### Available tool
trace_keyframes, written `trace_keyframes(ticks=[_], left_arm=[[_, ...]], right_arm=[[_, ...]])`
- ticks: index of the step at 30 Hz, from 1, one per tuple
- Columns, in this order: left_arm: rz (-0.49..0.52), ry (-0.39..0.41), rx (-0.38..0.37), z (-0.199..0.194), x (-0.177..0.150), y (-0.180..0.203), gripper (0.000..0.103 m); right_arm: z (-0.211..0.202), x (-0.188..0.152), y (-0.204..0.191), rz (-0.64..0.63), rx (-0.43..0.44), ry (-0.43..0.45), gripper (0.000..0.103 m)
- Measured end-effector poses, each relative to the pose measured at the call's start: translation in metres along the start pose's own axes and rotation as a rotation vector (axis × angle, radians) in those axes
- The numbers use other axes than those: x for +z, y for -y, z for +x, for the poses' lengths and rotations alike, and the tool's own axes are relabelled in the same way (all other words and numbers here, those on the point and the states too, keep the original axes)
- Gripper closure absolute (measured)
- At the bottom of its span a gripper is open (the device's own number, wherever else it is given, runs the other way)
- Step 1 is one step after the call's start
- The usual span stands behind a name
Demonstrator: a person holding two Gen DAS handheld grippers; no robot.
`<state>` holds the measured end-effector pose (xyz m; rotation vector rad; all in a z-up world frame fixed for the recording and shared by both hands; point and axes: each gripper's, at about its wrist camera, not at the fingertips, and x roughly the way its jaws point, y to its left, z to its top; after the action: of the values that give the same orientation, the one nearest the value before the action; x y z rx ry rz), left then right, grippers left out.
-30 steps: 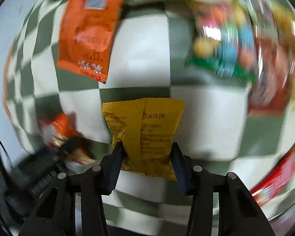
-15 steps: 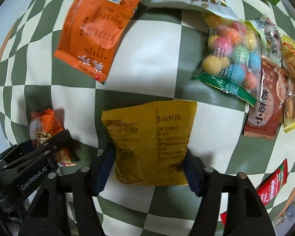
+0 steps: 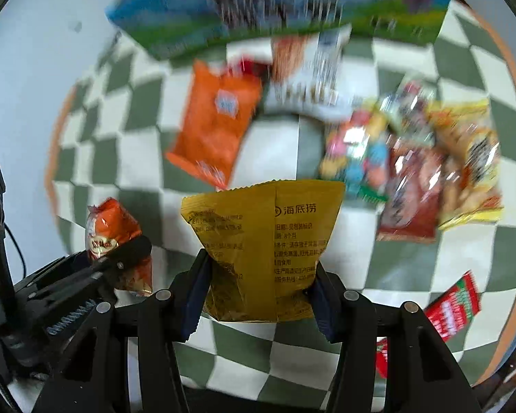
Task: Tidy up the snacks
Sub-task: 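Lower both packets into the box beside the others and release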
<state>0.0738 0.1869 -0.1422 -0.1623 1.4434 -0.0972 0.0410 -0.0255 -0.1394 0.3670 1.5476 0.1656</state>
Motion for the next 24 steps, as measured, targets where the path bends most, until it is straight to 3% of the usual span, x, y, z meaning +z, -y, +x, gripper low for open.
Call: trace_keyframes(ticks=[4,9,12,16,24], left_arm=[[0.067,0.084,-0.073,-0.056,0.066,0.042,0.058],[0.132,0.144,-0.019,-0.072,0.179,0.097,0.057],[0.147,0.118,0.036,-0.058,0.24,0.111,0.057],[0.136,0.042,0.103,-0.014,0.309,0.116,0.057],[0.134,-0.061,0.18,0.061,0.379,0.108,0.056]], right_arm=[[-0.07,0.048,0.012,0.031,0.057,0.101,0.048],[-0.111,0.134,-0.004,0.057,0.064,0.212,0.048],[-0.119,0.193,-0.001,0.064,0.018,0.261,0.048],[-0.106,0.276,0.009,0.082,-0.049,0.258,0.048],[-0.045,0.374,0.044,0.11,-0.158,0.186,0.048]])
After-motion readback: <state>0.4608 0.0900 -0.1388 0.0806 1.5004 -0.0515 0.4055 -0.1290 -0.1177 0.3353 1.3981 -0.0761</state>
